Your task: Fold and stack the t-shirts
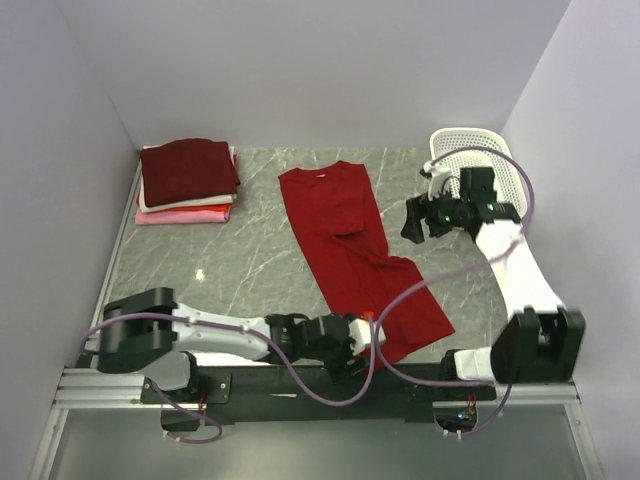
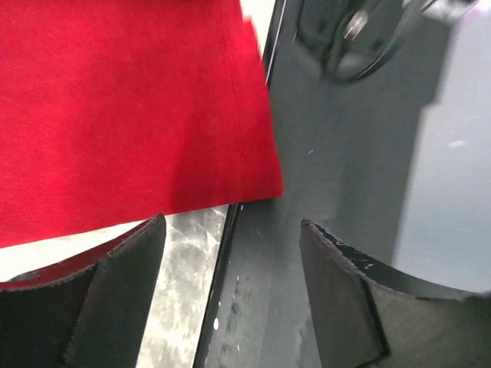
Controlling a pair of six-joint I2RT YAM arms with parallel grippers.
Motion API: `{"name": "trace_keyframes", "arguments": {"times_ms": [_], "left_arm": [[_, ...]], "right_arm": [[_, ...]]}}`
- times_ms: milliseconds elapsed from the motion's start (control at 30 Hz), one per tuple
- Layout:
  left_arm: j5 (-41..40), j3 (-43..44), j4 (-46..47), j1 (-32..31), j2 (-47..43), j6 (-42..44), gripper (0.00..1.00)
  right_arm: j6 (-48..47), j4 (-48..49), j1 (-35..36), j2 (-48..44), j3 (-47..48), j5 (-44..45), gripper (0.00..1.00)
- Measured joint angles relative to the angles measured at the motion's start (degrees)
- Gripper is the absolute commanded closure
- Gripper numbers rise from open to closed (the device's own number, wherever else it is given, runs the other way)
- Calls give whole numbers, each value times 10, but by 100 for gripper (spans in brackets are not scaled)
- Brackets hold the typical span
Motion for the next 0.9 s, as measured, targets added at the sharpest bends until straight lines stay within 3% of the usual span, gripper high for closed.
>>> {"name": "trace_keyframes", "arguments": {"times_ms": [200, 467, 600, 800, 900], "left_arm": [[-57, 10, 9, -27, 71, 14, 26], [-87, 45, 33, -50, 105, 43, 27], [-87, 52, 40, -56, 125, 54, 34], [-83, 57, 36, -56, 144, 56, 63], [-81, 57, 33, -57, 145, 51, 89]], "right_arm": [[-64, 40, 2, -142, -93, -78, 15], [-125, 29, -30, -127, -99, -158, 16], [-134, 21, -33, -121, -99, -176, 16], [-143, 9, -39, -104, -99, -194, 17], [-148, -1, -41, -95, -98, -200, 17]]}}
